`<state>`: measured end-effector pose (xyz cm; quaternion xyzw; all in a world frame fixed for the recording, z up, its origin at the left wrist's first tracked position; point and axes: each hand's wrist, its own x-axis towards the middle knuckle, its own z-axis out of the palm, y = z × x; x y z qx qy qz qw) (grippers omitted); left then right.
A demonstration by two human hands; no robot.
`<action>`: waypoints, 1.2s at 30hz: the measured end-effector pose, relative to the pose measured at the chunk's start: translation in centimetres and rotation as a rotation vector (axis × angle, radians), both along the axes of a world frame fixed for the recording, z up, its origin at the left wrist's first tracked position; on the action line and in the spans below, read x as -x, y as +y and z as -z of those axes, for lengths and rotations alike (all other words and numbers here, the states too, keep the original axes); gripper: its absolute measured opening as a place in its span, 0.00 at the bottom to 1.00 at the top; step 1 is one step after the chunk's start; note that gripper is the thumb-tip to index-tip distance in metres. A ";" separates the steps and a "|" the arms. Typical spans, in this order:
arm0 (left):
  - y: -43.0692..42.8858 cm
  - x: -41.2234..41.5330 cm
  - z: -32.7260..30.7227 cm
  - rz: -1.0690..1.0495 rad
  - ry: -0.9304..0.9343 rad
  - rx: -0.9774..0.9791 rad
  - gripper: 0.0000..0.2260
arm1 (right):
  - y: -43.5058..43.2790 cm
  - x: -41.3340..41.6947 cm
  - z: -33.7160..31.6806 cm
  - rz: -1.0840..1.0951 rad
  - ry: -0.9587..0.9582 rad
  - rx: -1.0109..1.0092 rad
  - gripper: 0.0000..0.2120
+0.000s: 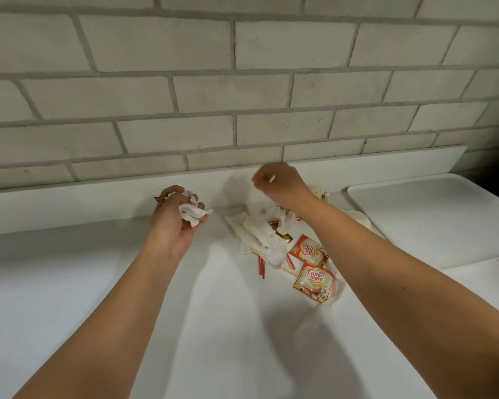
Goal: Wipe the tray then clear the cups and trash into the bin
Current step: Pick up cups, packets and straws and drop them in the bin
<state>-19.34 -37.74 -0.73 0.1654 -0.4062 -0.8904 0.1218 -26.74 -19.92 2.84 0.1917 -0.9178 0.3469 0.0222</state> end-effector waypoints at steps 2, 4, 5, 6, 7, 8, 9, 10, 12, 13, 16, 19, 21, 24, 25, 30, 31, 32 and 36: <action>-0.3 -0.1 0.0 0.003 0.005 0.011 0.15 | 0.4 0.1 1.6 -0.028 -0.130 -0.268 0.20; -0.2 -0.2 0.1 0.006 -0.003 0.021 0.15 | 0.4 -0.3 3.5 -0.051 -0.217 -0.487 0.30; -0.2 -0.3 0.2 0.006 -0.011 0.024 0.14 | 0.2 -0.5 4.4 -0.054 -0.210 -0.575 0.32; -0.1 -0.3 0.3 0.008 -0.018 0.023 0.14 | 0.1 -0.5 5.3 -0.056 -0.197 -0.638 0.30; -0.1 -0.4 0.4 0.010 -0.023 0.025 0.14 | -0.1 -0.4 6.0 -0.061 -0.182 -0.669 0.27; -0.1 -0.4 0.5 0.009 -0.028 0.034 0.13 | -0.1 -0.3 6.3 -0.057 -0.176 -0.662 0.22; -0.2 -0.5 0.6 0.005 -0.035 0.043 0.13 | -0.1 -0.2 6.2 -0.040 -0.175 -0.610 0.17; -0.2 -0.6 0.7 0.001 -0.041 0.050 0.13 | 0.0 -0.4 5.6 -0.015 -0.180 -0.527 0.11; -0.3 -0.8 0.7 -0.003 -0.041 0.055 0.13 | 0.4 -0.6 3.7 0.041 -0.191 -0.299 0.11; -0.2 -0.8 0.6 0.000 -0.037 0.056 0.12 | 0.7 -0.7 2.5 0.079 -0.198 -0.175 0.13; 0.3 -0.9 0.4 -0.004 -0.038 0.047 0.13 | 1.9 -0.9 0.2 0.172 -0.240 0.260 0.11; 1.0 -0.9 0.1 0.009 -0.036 0.059 0.13 | 2.4 -1.4 0.1 0.160 -0.230 0.431 0.03; 1.3 -1.1 0.0 0.028 -0.039 0.093 0.13 | 2.0 -1.7 0.9 0.139 -0.192 0.322 0.08; 1.5 -1.3 0.3 0.042 -0.042 0.132 0.14 | 0.6 -2.3 2.8 0.024 -0.233 0.099 0.12; 1.4 -1.3 0.4 0.046 -0.043 0.140 0.13 | 0.0 -2.4 3.6 -0.016 -0.229 -0.025 0.15; 1.6 -1.2 0.9 0.084 -0.080 0.192 0.12 | -2.5 -3.0 6.5 0.018 -0.100 -0.569 0.24; 1.5 -1.2 1.0 0.104 -0.071 0.178 0.13 | -2.7 -3.0 6.7 0.025 -0.097 -0.609 0.21; 1.4 -1.2 1.0 0.114 -0.062 0.163 0.13 | -2.9 -2.9 6.5 0.039 -0.118 -0.608 0.19; 0.7 -1.3 1.0 0.078 -0.065 0.170 0.14 | -2.7 -2.1 3.4 0.091 -0.213 -0.241 0.20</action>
